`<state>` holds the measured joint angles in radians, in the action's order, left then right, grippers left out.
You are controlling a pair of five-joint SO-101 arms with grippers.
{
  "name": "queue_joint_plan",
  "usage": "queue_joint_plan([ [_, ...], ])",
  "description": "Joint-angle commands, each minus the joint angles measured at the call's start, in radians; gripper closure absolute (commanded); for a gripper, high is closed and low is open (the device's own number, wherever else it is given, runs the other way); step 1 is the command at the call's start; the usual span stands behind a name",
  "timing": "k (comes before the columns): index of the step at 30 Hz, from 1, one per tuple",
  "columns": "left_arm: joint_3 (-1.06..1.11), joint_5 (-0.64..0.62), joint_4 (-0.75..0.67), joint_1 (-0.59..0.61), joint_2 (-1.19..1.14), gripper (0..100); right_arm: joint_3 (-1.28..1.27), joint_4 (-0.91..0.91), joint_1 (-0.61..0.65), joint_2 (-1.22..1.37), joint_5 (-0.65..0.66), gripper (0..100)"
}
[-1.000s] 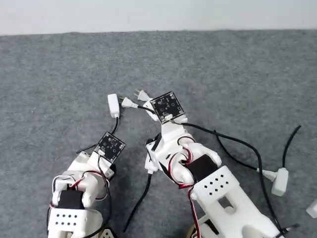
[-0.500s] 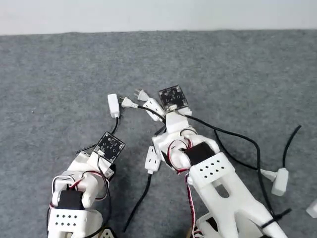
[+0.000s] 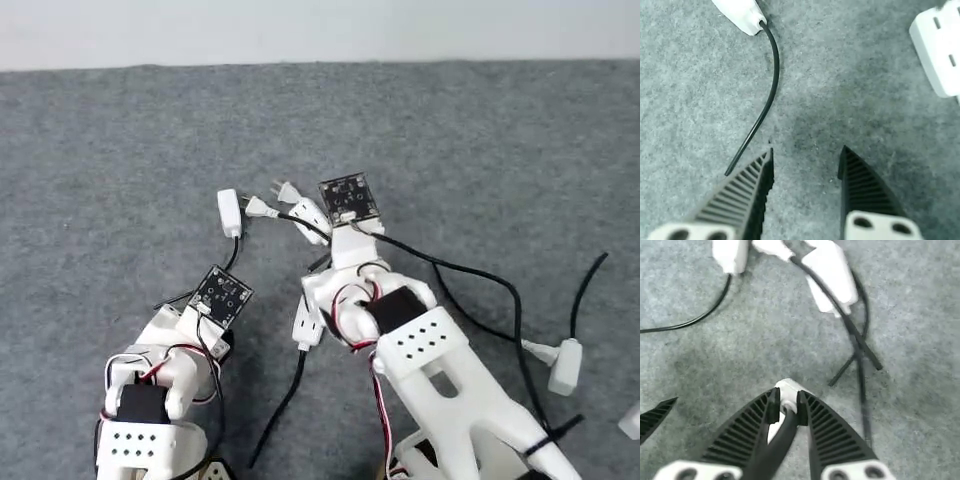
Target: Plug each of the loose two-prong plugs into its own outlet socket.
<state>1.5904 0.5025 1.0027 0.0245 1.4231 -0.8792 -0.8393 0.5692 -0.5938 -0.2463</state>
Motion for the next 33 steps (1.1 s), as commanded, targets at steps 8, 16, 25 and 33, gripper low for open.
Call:
queue_joint_plan([
  [8,-0.007,-0.009,0.006,0.009,0.009,80,0.052,0.008,0.008,-0.001,-0.018,99.1],
  [16,-0.007,-0.009,0.011,0.009,0.009,80,0.035,0.013,-0.024,0.038,-0.017,99.1],
  [25,-0.007,-0.009,0.011,0.009,0.009,80,0.035,0.036,-0.041,0.099,0.011,99.1],
  [33,-0.007,-0.008,0.011,0.011,0.009,80,-0.034,0.076,0.022,0.11,0.132,99.1],
])
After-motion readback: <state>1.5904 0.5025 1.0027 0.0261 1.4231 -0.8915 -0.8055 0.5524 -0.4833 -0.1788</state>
